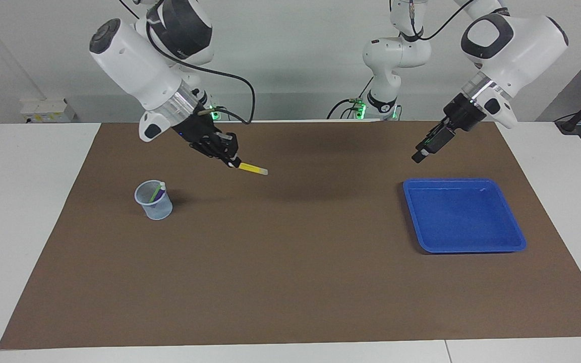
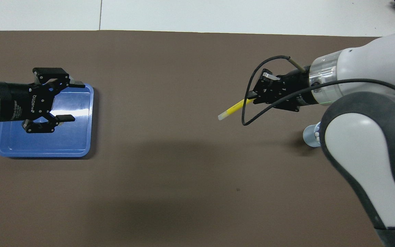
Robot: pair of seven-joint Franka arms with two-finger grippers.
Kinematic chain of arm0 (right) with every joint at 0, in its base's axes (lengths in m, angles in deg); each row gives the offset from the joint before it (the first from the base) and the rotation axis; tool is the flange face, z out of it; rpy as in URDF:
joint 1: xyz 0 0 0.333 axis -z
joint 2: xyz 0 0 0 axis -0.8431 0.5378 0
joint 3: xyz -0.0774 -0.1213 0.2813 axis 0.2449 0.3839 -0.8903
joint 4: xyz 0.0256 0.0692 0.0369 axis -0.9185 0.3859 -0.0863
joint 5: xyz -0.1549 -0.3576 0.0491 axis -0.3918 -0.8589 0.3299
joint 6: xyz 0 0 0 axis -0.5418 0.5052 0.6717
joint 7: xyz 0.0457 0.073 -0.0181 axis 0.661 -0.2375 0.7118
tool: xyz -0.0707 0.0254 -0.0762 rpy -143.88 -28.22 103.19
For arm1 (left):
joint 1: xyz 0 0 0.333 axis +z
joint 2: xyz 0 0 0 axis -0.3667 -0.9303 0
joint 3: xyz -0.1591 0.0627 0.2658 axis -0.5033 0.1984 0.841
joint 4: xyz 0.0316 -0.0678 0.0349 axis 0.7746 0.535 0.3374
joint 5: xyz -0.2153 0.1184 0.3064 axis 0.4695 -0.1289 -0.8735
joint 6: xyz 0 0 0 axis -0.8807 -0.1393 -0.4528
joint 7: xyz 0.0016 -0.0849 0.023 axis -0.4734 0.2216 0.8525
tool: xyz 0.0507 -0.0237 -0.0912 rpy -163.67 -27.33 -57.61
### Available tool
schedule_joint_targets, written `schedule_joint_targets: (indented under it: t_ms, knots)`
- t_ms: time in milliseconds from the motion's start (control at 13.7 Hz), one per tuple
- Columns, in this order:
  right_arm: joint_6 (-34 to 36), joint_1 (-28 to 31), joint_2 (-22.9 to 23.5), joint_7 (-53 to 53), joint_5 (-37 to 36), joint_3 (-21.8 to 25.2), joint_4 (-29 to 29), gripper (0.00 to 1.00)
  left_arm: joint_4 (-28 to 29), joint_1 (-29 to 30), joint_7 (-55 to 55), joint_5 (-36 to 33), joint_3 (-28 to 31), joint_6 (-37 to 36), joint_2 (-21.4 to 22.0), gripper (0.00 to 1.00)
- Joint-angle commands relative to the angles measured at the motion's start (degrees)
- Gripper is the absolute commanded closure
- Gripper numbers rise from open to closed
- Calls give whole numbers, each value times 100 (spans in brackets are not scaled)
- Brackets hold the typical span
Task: Right arm passes pens to left for tray arrangement
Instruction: 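Lift the yellow pen with the right gripper while the left gripper approaches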
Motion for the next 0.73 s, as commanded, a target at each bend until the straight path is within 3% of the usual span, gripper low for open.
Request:
schedule_joint_targets:
  t_ms: [0,437,655]
  knots:
    - [-726,-288,-275,-1079,390,7,468,100,585,-370,854,458,56,716,324,0]
    - [-3282,-1421,-433,-2864,390,7,1347,100,1061,-1107,2857,996,56,2219,430,0]
    - [-3760,-1589,-398,-3323,390,7,1392,100,1298,-1626,3413,996,56,2765,448,0]
